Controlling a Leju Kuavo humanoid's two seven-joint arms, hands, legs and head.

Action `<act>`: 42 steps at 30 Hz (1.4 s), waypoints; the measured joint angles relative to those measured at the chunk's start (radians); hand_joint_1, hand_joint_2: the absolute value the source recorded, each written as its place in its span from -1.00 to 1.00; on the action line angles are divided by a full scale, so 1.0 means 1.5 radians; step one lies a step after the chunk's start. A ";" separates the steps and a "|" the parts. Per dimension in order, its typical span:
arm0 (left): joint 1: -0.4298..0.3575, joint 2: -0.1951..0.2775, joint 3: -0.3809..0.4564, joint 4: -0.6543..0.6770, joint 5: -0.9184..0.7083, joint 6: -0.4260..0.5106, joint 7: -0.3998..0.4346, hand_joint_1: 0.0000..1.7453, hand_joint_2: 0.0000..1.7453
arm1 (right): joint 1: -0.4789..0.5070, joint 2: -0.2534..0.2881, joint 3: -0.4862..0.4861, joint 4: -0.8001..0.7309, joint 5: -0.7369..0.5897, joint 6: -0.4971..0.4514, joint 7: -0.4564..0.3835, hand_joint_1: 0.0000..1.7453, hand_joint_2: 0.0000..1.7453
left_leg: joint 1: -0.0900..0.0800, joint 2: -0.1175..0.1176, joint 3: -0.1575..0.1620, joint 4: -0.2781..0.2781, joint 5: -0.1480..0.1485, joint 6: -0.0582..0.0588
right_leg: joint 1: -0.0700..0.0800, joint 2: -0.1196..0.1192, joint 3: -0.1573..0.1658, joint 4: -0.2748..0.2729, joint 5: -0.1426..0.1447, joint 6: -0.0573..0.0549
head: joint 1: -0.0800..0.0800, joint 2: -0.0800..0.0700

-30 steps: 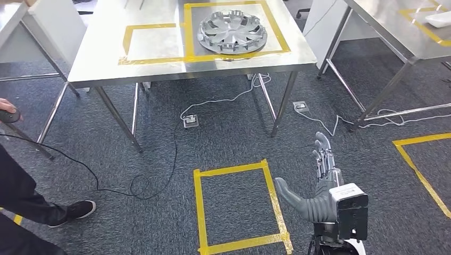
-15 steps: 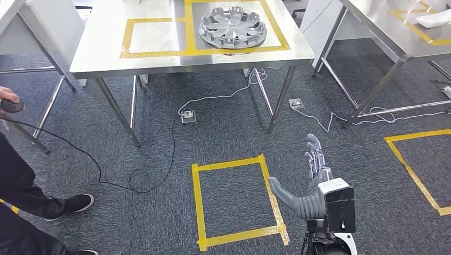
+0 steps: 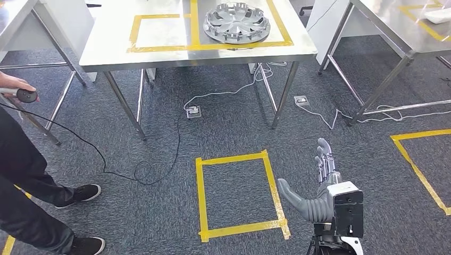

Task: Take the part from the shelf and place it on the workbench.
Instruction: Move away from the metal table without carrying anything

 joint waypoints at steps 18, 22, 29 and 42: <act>0.000 0.004 -0.008 0.000 0.001 -0.016 0.005 -1.00 -1.00 | 0.017 0.021 -0.025 0.009 0.014 0.000 -0.023 -1.00 -1.00 | 0.000 0.002 0.040 -0.024 -0.003 0.034 | -0.006 0.002 -0.120 0.197 -0.079 0.036 | -0.010 0.000; 0.001 0.005 -0.008 0.000 0.000 -0.019 0.007 -1.00 -1.00 | 0.030 0.052 -0.059 0.016 -0.032 0.000 -0.063 -1.00 -1.00 | -0.005 0.015 0.031 -0.023 0.003 0.033 | -0.005 -0.004 -0.082 0.163 -0.053 0.026 | 0.002 0.000; 0.002 0.003 -0.016 0.000 0.000 -0.037 0.019 -1.00 -1.00 | 0.037 0.078 -0.099 0.032 -0.072 -0.001 -0.068 -1.00 -1.00 | -0.005 0.051 0.033 -0.028 0.007 0.015 | 0.009 -0.021 -0.013 0.016 -0.006 -0.004 | 0.012 0.000; 0.003 -0.001 -0.063 0.000 -0.001 -0.042 0.035 -1.00 -1.00 | -0.083 0.088 -0.075 0.505 -0.421 0.111 -0.164 -1.00 -1.00 | 0.003 -0.093 0.043 -0.027 -0.004 0.004 | -0.009 0.063 -0.052 0.029 0.017 0.015 | -0.024 0.000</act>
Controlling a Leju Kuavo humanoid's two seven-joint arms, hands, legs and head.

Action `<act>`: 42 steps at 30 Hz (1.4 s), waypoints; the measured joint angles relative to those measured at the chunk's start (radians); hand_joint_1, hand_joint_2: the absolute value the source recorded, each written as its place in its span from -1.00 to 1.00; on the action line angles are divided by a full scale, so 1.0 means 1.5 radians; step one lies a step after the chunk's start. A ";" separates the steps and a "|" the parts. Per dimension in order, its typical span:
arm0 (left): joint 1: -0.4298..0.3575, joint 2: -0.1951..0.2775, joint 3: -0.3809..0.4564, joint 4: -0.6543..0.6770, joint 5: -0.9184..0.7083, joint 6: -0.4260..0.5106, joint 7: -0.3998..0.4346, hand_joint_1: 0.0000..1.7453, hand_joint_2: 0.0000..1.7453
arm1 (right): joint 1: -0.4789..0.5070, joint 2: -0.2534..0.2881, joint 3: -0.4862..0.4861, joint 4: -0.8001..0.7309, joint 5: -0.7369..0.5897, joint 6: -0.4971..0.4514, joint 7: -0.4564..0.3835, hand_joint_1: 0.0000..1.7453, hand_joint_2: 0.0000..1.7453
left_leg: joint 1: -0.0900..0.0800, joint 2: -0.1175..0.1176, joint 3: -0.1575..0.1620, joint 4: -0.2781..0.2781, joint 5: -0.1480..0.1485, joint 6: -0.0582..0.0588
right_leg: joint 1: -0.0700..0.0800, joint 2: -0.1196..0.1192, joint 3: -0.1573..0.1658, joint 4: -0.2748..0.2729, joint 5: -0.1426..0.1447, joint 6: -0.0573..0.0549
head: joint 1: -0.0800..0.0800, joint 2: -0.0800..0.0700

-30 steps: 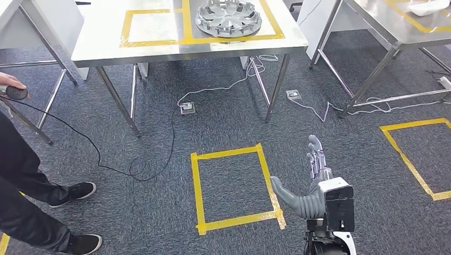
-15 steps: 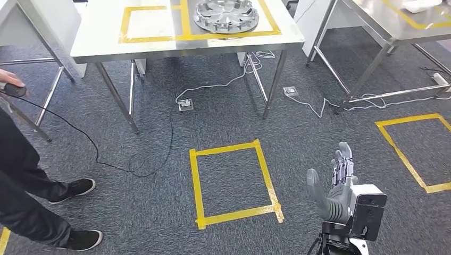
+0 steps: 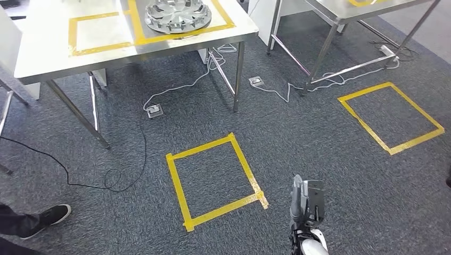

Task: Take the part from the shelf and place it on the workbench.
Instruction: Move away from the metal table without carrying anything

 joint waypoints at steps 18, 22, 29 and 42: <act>0.007 -0.002 -0.038 -0.001 0.000 -0.014 0.013 -1.00 -1.00 | -0.085 0.004 -0.037 0.465 -0.184 0.007 0.250 -1.00 -1.00 | -0.015 0.172 0.014 -0.007 -0.013 0.014 | 0.032 -0.109 0.000 0.004 -0.009 -0.034 | 0.033 0.000; 0.006 -0.003 -0.049 -0.001 0.000 -0.014 0.010 -1.00 -1.00 | -0.091 0.008 -0.042 0.512 -0.185 0.007 0.246 -1.00 -1.00 | -0.006 0.098 -0.001 0.041 -0.050 0.003 | 0.022 -0.083 0.017 -0.023 0.004 -0.031 | 0.030 0.000; 0.011 -0.001 -0.062 -0.001 0.000 -0.015 0.013 -1.00 -1.00 | -0.106 0.018 -0.053 0.579 -0.185 0.001 0.252 -1.00 -1.00 | 0.005 0.053 -0.036 0.073 -0.017 -0.014 | 0.017 -0.009 0.017 -0.004 -0.007 -0.023 | 0.004 0.000; 0.012 0.005 -0.073 -0.005 0.000 -0.013 0.033 -1.00 -1.00 | -0.113 0.028 -0.053 0.623 -0.184 -0.004 0.267 -1.00 -1.00 | 0.004 0.135 0.011 0.010 -0.025 0.013 | 0.003 -0.061 -0.107 0.205 -0.073 0.015 | 0.025 0.000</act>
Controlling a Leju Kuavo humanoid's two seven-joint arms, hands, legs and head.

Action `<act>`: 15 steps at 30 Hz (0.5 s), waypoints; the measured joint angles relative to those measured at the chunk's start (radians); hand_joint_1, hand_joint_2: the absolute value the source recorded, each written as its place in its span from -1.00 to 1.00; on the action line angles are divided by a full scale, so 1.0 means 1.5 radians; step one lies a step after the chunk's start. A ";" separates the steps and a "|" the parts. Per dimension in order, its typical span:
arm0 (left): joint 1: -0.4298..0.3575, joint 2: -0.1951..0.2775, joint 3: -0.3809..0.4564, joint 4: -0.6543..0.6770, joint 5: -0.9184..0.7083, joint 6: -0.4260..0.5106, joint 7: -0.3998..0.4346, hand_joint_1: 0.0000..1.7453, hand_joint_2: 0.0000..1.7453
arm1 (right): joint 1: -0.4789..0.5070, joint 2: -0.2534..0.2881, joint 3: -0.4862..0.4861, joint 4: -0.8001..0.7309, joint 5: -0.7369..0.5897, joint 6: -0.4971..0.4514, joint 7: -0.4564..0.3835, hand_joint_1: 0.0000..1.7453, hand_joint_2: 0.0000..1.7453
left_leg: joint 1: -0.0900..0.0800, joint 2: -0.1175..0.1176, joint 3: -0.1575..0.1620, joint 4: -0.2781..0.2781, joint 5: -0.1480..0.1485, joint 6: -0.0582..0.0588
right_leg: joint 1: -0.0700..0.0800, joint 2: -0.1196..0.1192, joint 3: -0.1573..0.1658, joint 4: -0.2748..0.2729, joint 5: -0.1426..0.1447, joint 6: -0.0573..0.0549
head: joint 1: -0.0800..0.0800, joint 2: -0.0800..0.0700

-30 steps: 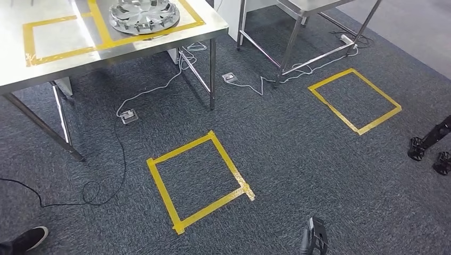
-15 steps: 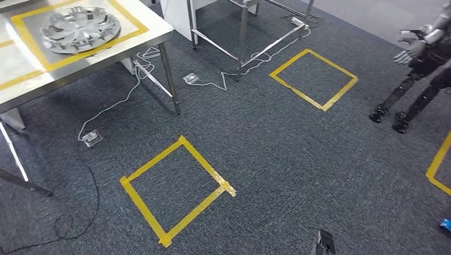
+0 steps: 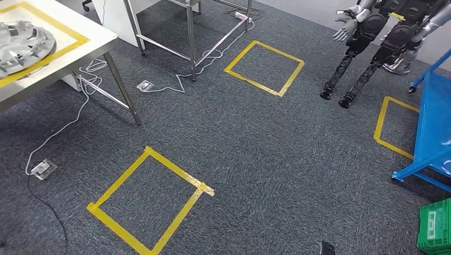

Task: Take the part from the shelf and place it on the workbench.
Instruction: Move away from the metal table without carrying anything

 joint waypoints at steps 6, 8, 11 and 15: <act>-0.004 -0.002 -0.006 0.000 0.000 0.002 -0.001 -1.00 -1.00 | 0.001 -0.002 0.000 0.009 0.004 0.004 -0.002 -1.00 -1.00 | -0.001 0.035 0.017 -0.009 -0.011 -0.013 | 0.021 -0.040 0.092 -0.182 0.066 -0.029 | 0.004 0.000; -0.005 -0.004 -0.009 -0.001 0.000 0.002 0.000 -1.00 -1.00 | 0.004 -0.002 0.000 0.013 0.005 0.006 -0.003 -1.00 -1.00 | 0.001 0.030 0.025 -0.013 -0.014 -0.020 | 0.021 -0.029 0.099 -0.195 0.069 -0.034 | 0.005 0.000; -0.004 -0.003 -0.015 -0.001 0.000 0.001 0.002 -1.00 -1.00 | 0.003 0.000 0.000 0.017 0.006 0.009 -0.007 -1.00 -1.00 | 0.002 -0.041 -0.001 0.051 -0.054 -0.024 | 0.016 -0.011 0.115 -0.215 0.075 -0.041 | 0.000 0.000; 0.000 -0.001 -0.016 -0.001 0.000 -0.001 0.005 -1.00 -1.00 | -0.003 0.005 -0.001 0.019 0.006 0.013 -0.014 -1.00 -1.00 | 0.000 -0.050 -0.079 0.159 -0.065 -0.024 | 0.017 0.029 0.118 -0.207 0.068 -0.045 | -0.013 0.000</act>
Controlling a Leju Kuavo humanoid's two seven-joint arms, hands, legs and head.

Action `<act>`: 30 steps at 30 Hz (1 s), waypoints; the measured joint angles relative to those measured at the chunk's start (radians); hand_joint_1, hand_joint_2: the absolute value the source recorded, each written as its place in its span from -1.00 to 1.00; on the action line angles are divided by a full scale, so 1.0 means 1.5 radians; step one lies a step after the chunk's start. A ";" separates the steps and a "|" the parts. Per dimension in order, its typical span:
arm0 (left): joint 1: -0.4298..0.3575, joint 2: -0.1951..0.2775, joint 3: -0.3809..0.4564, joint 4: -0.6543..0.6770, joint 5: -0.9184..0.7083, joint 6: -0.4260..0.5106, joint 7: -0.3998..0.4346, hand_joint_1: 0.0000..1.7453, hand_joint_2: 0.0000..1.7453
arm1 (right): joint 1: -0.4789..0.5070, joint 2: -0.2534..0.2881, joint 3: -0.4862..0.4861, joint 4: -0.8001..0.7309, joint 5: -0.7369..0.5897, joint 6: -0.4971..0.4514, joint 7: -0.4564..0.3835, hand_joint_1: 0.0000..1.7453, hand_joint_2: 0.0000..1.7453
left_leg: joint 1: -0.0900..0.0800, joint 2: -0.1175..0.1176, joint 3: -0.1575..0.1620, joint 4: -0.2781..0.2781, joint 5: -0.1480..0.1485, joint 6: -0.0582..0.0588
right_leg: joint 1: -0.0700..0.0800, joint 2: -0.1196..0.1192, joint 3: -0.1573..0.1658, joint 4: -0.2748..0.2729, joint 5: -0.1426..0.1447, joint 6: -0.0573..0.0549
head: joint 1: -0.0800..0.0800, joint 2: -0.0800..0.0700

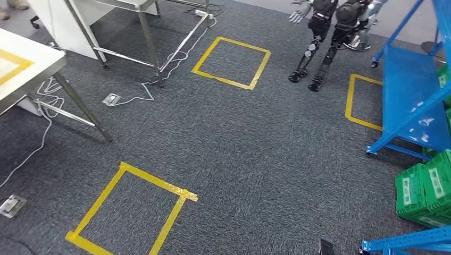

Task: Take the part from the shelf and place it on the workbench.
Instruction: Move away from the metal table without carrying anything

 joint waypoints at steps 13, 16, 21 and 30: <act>0.003 0.006 -0.013 -0.001 0.000 -0.007 0.005 -1.00 -1.00 | -0.005 0.006 0.000 0.007 0.001 0.006 -0.005 -1.00 -1.00 | 0.001 0.019 0.072 -0.159 0.070 0.025 | -0.014 -0.019 -0.098 0.184 -0.089 0.043 | 0.010 0.000; 0.001 0.008 -0.017 -0.001 0.000 -0.007 0.007 -1.00 -1.00 | 0.000 0.009 0.000 0.008 0.001 0.007 -0.007 -1.00 -1.00 | -0.001 0.050 0.083 -0.159 0.060 0.023 | -0.016 -0.029 -0.113 0.199 -0.066 0.040 | 0.014 0.000; -0.003 0.010 -0.021 -0.001 0.000 -0.009 0.011 -1.00 -1.00 | 0.000 0.007 0.000 0.010 0.001 0.009 -0.007 -1.00 -1.00 | -0.001 0.083 0.102 -0.168 0.047 0.013 | 0.006 -0.082 -0.032 0.034 -0.003 0.015 | 0.018 0.000; -0.001 0.012 -0.040 -0.001 0.000 -0.019 0.016 -1.00 -1.00 | -0.002 0.008 0.000 0.014 0.003 0.017 -0.022 -1.00 -1.00 | -0.005 0.000 0.007 0.012 -0.023 0.002 | 0.002 -0.016 0.003 0.001 -0.006 -0.008 | -0.001 0.000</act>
